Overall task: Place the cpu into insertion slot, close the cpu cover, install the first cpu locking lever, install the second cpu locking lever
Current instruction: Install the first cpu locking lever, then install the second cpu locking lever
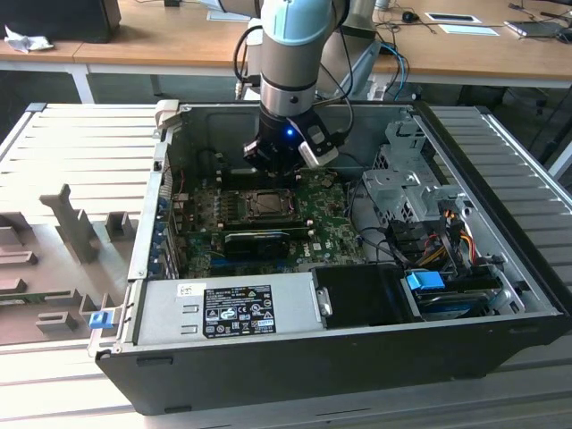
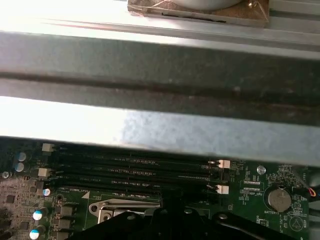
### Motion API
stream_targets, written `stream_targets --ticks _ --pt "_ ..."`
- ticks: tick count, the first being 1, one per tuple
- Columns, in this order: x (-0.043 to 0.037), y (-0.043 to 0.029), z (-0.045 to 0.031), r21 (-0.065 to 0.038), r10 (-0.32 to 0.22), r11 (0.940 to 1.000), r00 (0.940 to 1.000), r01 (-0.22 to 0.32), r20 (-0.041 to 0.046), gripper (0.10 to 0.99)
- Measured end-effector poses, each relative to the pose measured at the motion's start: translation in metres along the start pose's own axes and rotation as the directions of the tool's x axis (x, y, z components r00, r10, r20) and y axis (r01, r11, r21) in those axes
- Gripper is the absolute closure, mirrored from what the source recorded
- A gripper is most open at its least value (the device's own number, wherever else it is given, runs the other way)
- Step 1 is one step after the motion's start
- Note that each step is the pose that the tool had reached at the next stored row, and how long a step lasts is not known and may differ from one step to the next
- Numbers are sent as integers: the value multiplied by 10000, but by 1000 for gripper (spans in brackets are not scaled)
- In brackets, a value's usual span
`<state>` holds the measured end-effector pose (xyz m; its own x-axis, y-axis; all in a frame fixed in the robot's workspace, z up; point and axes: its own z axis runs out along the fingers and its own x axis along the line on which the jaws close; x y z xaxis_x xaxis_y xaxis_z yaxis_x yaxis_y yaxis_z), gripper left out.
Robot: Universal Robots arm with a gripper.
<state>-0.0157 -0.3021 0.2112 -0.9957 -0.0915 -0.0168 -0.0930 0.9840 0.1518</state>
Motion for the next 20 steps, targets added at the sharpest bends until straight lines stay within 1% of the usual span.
stream_targets --ticks 6,13,16,20 --pt "4 -42 -6 20 1 10000 10000 -1 -1 980" --pt "6 -60 -9 21 1 10000 10000 -1 -1 980" --pt "9 -93 -14 20 2 10000 10000 -2 -1 980" --pt "9 -104 -15 19 1 10000 10000 -1 0 980"
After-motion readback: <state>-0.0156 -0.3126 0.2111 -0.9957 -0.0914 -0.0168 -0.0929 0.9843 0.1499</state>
